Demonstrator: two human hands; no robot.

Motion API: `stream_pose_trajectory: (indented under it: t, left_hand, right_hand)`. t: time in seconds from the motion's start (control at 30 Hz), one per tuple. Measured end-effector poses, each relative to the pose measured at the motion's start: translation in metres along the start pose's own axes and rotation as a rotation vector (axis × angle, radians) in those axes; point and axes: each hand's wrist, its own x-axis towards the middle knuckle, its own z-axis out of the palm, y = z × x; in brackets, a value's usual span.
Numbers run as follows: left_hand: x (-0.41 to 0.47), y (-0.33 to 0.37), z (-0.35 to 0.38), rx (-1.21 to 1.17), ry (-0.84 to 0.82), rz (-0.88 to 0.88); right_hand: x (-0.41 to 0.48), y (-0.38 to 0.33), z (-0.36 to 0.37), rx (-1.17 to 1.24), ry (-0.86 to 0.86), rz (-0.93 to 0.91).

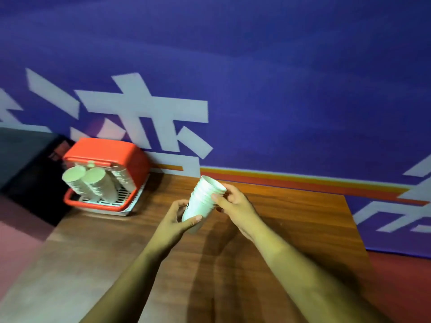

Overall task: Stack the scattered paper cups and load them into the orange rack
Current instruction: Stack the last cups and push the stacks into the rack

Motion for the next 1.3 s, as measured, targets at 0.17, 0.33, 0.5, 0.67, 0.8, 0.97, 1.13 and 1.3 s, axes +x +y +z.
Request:
stream_pose_trajectory:
  t: [0.17,0.33,0.5,0.67,0.8,0.97,1.13,1.3]
  left_hand:
    - [-0.034,0.004,-0.095,0.000,0.005,0.045]
    - [-0.064,-0.001,-0.194,0.096,0.007,0.071]
    - [-0.078,-0.008,-0.271,0.234,0.014,0.114]
    - [-0.071,-0.023,-0.304,0.283,0.035,0.134]
    - [-0.051,-0.031,-0.310,0.306,0.003,0.115]
    - [-0.020,-0.047,-0.324,0.361,-0.007,0.061]
    - [0.008,-0.056,-0.343,0.422,-0.014,-0.004]
    - [0.035,-0.061,-0.364,0.463,0.019,-0.107]
  right_hand:
    - [-0.009,-0.014,0.106,0.008,-0.066,-0.009]
    - [-0.012,-0.003,0.203,0.032,-0.057,0.000]
    - [-0.012,0.012,0.281,0.040,-0.061,0.004]
    - [-0.006,0.020,0.314,-0.013,-0.024,0.013]
    - [0.013,0.029,0.319,-0.106,-0.028,0.046]
    - [0.050,0.042,0.323,-0.209,-0.076,0.075]
    - [0.085,0.049,0.333,-0.222,-0.094,0.067]
    - [0.117,0.055,0.338,-0.250,0.053,0.052]
